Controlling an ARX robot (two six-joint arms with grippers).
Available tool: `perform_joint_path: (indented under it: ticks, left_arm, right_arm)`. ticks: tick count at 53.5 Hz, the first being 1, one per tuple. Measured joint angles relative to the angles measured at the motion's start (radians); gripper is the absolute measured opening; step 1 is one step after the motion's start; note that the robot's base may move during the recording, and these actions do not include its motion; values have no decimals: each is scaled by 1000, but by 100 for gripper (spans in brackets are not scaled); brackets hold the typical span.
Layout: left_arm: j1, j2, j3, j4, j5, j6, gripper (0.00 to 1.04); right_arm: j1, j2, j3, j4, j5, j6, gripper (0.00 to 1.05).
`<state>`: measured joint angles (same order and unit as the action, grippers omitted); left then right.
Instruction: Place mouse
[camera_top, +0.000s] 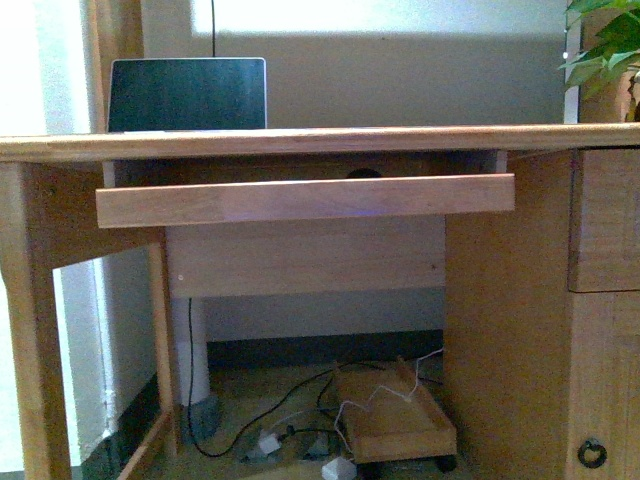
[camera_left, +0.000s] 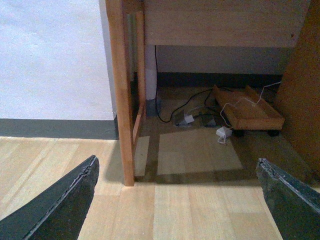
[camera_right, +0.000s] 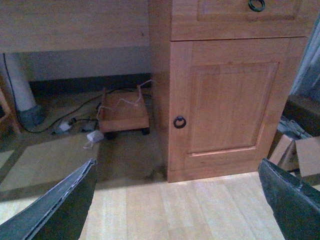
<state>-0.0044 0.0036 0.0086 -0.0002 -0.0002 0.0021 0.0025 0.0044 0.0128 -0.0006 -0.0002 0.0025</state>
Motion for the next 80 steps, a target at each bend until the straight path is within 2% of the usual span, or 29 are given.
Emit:
perform_joint_path:
  ticks: [69, 74, 80]
  left_arm:
    - [-1, 1, 0, -3, -6, -1, 97]
    - [-26, 76, 37, -95, -82, -20, 97]
    - [-12, 228, 43, -52, -17, 0, 97]
  right_arm:
    - [0, 0, 0, -1, 0, 0, 97]
    - [0, 0, 0, -1, 1, 0, 97]
    - [0, 0, 0, -1, 0, 0, 97]
